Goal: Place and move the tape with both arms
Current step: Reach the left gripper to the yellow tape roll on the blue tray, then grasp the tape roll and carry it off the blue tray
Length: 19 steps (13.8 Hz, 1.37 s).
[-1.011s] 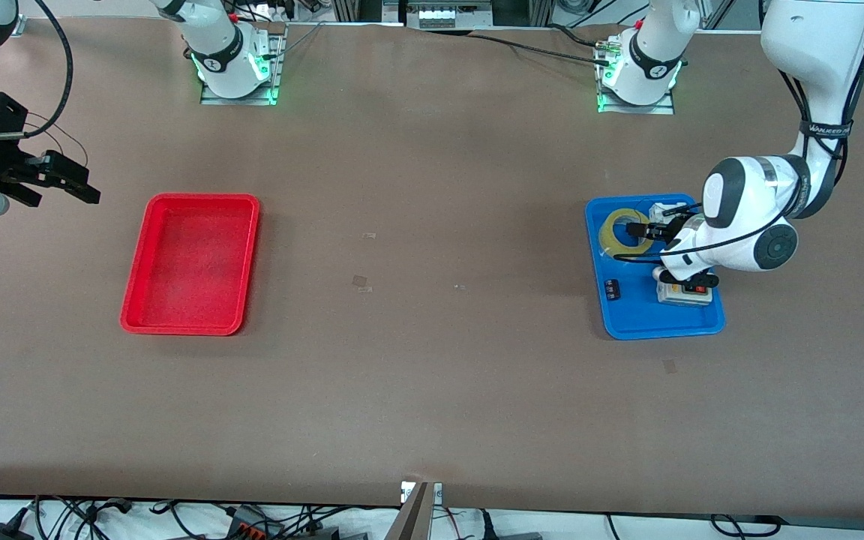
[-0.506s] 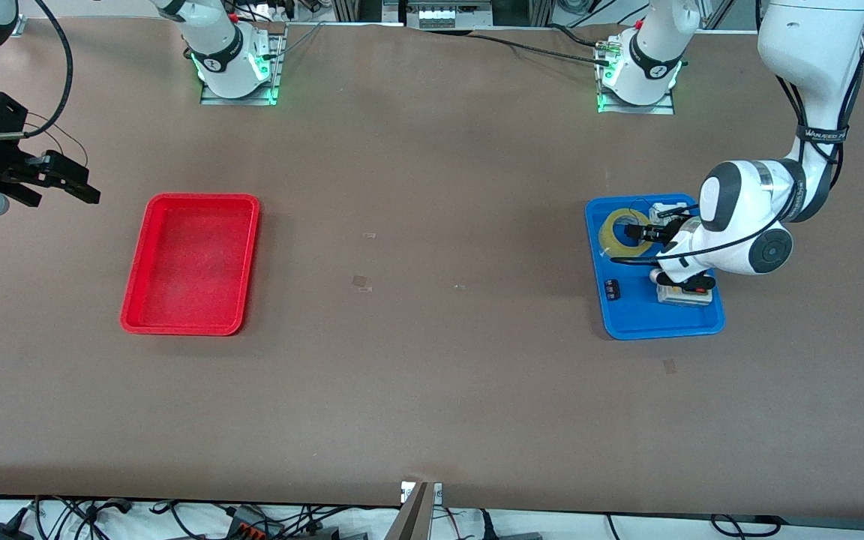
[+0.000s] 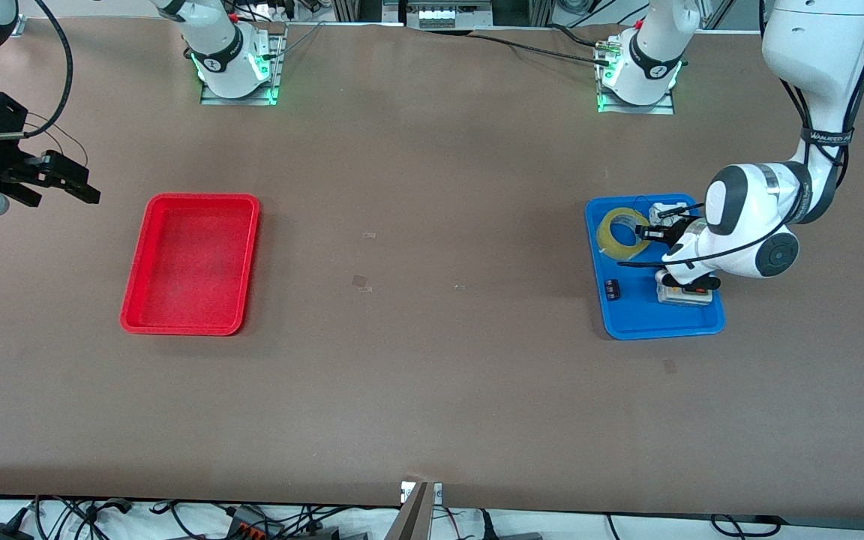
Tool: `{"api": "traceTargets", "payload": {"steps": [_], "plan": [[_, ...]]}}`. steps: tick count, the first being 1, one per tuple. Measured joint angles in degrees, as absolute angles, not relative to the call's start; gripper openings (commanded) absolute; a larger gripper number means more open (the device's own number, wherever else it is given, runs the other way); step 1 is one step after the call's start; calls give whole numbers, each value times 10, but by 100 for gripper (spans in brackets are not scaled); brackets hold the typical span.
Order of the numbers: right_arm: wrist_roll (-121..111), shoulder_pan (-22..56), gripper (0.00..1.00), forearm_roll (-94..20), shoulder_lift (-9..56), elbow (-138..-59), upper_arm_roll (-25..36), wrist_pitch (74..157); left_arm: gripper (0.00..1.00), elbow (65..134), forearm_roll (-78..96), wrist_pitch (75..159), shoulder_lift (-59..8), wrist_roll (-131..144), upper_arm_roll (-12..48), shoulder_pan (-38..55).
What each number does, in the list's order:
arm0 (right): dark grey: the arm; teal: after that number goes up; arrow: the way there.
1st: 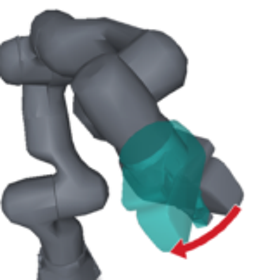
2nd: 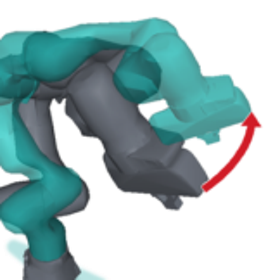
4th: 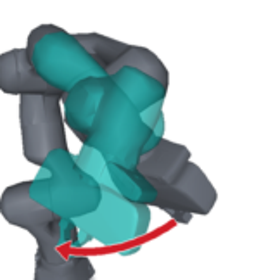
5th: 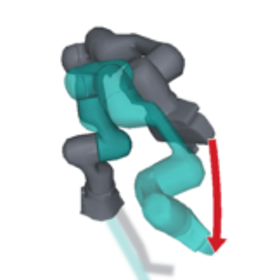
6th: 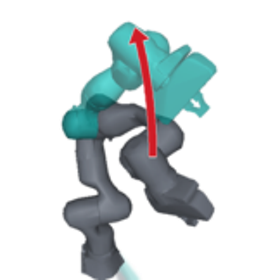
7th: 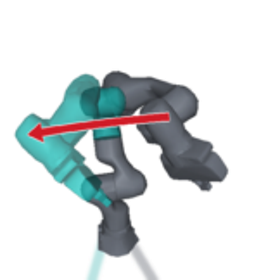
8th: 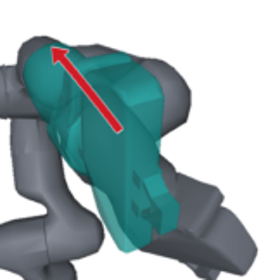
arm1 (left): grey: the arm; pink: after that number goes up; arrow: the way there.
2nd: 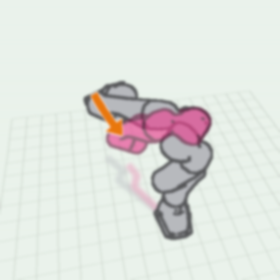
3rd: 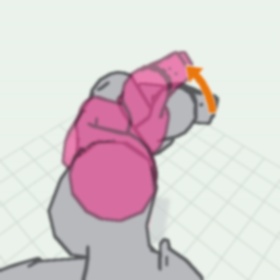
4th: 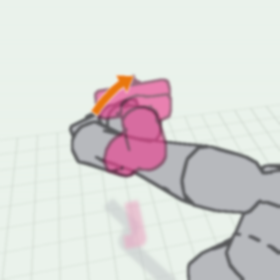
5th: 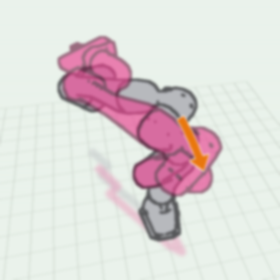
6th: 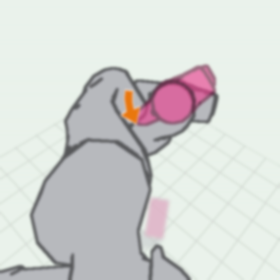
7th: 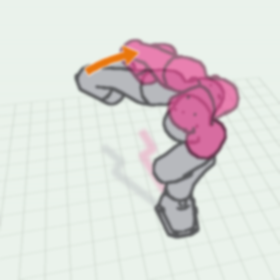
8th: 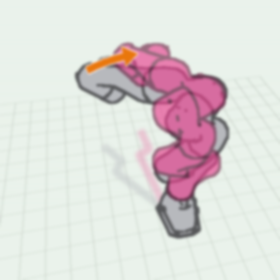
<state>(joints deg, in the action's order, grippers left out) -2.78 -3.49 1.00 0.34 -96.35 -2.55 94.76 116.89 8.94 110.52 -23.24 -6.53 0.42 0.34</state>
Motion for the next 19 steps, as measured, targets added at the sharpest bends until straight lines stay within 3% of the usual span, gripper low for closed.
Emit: {"api": "traceTargets", "payload": {"steps": [5, 8, 12, 15, 19], "plan": [[-28, -35, 100, 10, 3, -963, -26, 948, 0, 1037, 91, 962, -241, -38, 4, -1], [-28, -35, 100, 10, 3, -963, -26, 948, 0, 996, 148, 948, -257, 52, 8, 23], [-28, -35, 100, 10, 3, -963, -26, 948, 0, 926, 237, 951, -305, 240, 14, 135], [-28, -35, 100, 10, 4, -964, -26, 948, 0, 862, 285, 1004, -355, 336, 16, 217], [-28, -35, 100, 10, 14, -966, -26, 948, 0, 841, 302, 1181, -418, 442, 17, 336]]}}
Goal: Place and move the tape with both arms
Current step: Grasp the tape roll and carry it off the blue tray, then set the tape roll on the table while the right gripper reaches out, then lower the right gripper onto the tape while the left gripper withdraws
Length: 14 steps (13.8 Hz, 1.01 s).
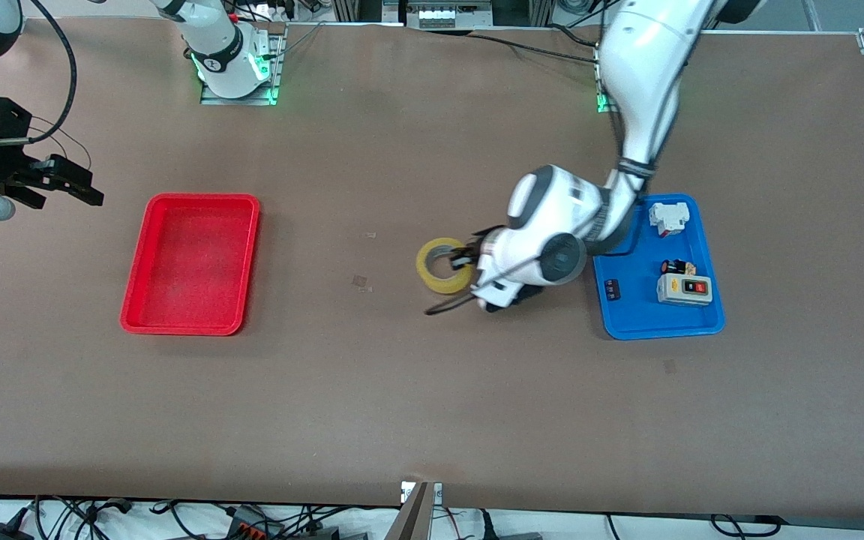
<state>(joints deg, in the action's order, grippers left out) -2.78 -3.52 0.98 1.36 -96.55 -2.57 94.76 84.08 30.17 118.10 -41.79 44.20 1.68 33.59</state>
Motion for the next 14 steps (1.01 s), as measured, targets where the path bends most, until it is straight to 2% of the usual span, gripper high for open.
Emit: {"api": "traceTargets", "payload": {"steps": [1, 2, 3, 4, 8, 11, 14], "plan": [[-28, -35, 100, 10, 16, -966, -26, 948, 7, 839, 302, 1212, -429, 466, 17, 362], [-28, -35, 100, 10, 18, -966, -26, 948, 46, 838, 302, 1235, -437, 484, 17, 383], [-28, -35, 100, 10, 20, -966, -26, 948, 91, 837, 302, 1249, -442, 493, 16, 397], [-28, -35, 100, 10, 21, -966, -27, 949, 100, 836, 302, 1256, -443, 495, 16, 405], [-28, -35, 100, 10, 46, -967, -29, 953, 100, 824, 302, 1248, -439, 498, -1, 394], [-29, -34, 100, 10, 61, -967, -30, 958, 100, 809, 288, 1153, -400, 496, -16, 329], [-29, -2, 100, -2, 89, -969, -36, 960, 100, 805, 200, 1023, -322, 490, -18, 242]]}}
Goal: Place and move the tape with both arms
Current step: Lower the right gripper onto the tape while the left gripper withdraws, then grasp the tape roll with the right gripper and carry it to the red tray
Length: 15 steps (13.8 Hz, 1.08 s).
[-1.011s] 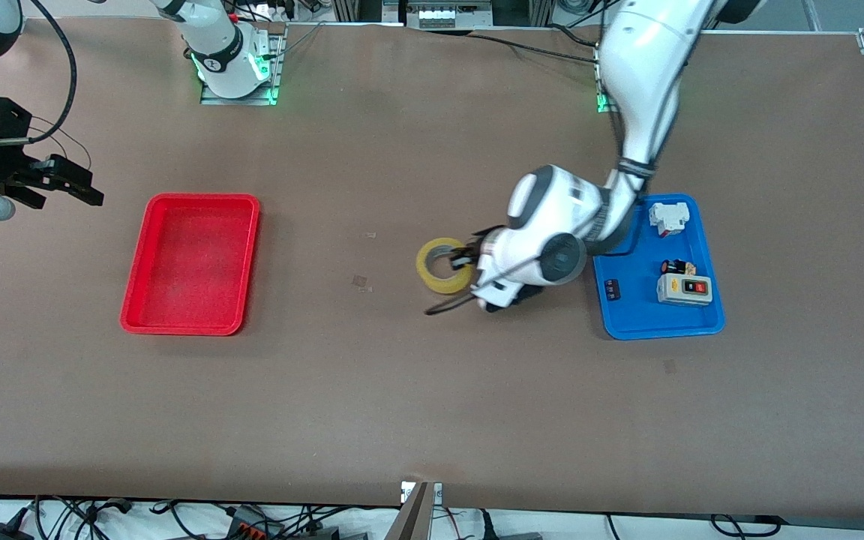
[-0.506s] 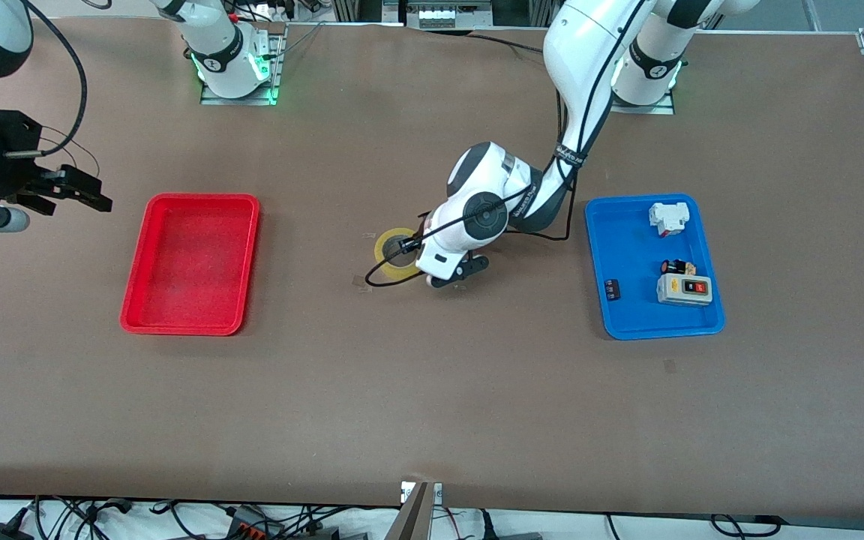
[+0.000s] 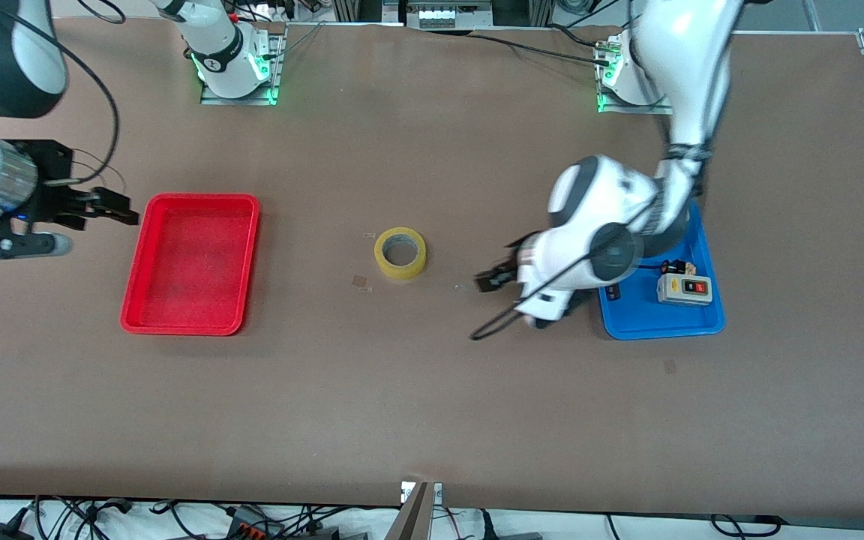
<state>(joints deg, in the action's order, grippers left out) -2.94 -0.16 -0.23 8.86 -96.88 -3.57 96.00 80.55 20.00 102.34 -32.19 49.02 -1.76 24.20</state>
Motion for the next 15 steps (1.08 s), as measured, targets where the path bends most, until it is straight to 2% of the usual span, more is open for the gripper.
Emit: {"api": "traceTargets", "payload": {"steps": [2, 5, 10, 15], "plan": [[-28, 49, 100, -29, 129, -970, -39, 991, 100, 809, 162, 947, -276, 438, -19, 193], [-3, 139, 100, -41, 192, -967, -41, 1066, 100, 841, 117, 887, -216, 327, -19, 143], [123, 242, 100, -41, 291, -958, -42, 1175, 100, 937, 59, 857, -77, 106, -15, 65], [228, 309, 100, -41, 343, -953, -43, 1250, 100, 935, 8, 857, 6, -101, -13, -7]]}}
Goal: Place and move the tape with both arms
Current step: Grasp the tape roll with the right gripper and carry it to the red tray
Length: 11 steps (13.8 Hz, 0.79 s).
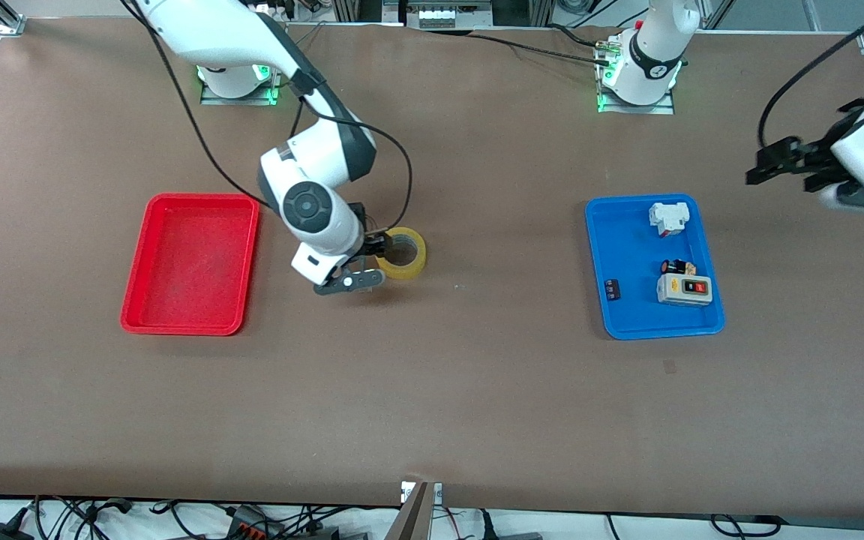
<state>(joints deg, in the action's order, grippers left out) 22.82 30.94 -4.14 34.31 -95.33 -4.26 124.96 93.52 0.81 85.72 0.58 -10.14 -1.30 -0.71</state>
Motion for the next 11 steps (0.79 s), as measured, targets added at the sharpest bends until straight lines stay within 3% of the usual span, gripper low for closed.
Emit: {"api": "traceTargets", "payload": {"steps": [5, 6, 8, 11], "plan": [[263, 335, 99, -41, 376, -952, -43, 1288, 100, 884, 6, 862, 13, -130, -7, -13], [264, 335, 90, -40, 380, -951, -42, 1291, 100, 883, 6, 862, 13, -130, -6, -13], [264, 335, 51, -28, 388, -951, -39, 1298, 100, 883, 6, 862, 10, -130, -6, -13], [275, 335, 6, -24, 394, -951, -38, 1301, 100, 884, 6, 862, 9, -130, -5, -13]]}}
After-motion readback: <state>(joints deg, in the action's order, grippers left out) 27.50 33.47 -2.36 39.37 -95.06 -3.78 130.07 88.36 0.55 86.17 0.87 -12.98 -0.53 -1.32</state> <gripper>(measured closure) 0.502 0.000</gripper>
